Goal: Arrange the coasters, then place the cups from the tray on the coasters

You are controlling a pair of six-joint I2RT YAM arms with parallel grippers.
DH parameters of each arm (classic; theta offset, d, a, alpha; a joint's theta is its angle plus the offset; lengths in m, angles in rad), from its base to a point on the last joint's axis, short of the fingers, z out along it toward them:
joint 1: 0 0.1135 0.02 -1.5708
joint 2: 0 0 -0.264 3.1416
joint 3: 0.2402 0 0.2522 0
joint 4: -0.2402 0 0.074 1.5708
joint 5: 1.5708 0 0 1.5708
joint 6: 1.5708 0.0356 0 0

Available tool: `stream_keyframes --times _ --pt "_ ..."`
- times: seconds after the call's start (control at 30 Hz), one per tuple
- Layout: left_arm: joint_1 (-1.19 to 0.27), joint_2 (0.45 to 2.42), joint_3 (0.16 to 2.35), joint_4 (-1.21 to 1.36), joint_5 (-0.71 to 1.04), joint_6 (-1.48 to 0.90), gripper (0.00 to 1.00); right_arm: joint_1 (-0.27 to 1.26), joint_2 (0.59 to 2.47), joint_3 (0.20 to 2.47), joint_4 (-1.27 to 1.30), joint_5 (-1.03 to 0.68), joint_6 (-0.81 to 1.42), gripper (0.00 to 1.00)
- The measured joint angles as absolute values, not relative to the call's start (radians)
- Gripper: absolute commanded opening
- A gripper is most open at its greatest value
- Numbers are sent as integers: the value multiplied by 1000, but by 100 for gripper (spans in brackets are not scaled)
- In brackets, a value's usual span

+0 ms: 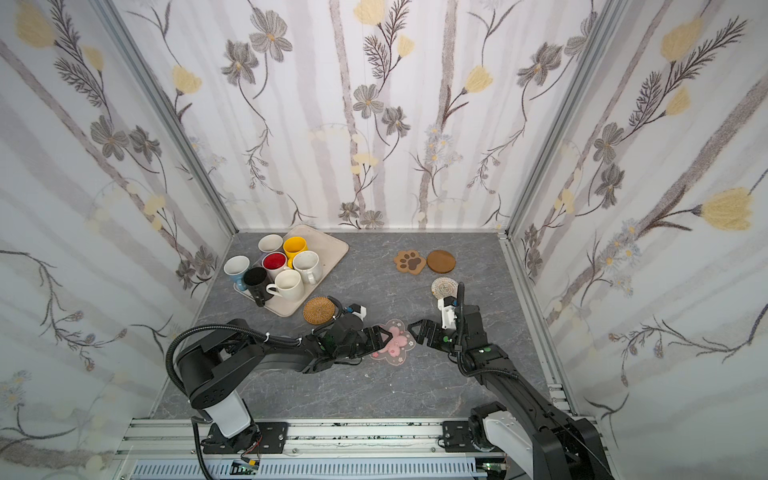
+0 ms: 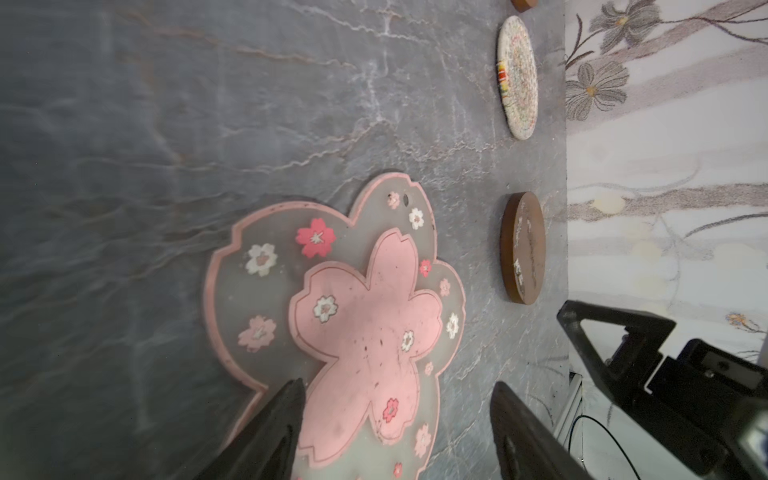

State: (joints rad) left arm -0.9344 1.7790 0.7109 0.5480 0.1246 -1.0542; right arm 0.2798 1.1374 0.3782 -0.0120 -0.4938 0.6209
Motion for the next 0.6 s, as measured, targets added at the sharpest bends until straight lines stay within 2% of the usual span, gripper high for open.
stream_keyframes --times 0.23,0.43,0.6 --pt "-929 1803 761 576 125 -1057 74 279 1105 315 -11 -529 681 96" --pt "-875 1629 692 570 102 -1020 79 311 1072 294 -10 -541 715 95" --pt "-839 1462 645 501 65 -963 81 430 1080 251 21 -532 788 95"
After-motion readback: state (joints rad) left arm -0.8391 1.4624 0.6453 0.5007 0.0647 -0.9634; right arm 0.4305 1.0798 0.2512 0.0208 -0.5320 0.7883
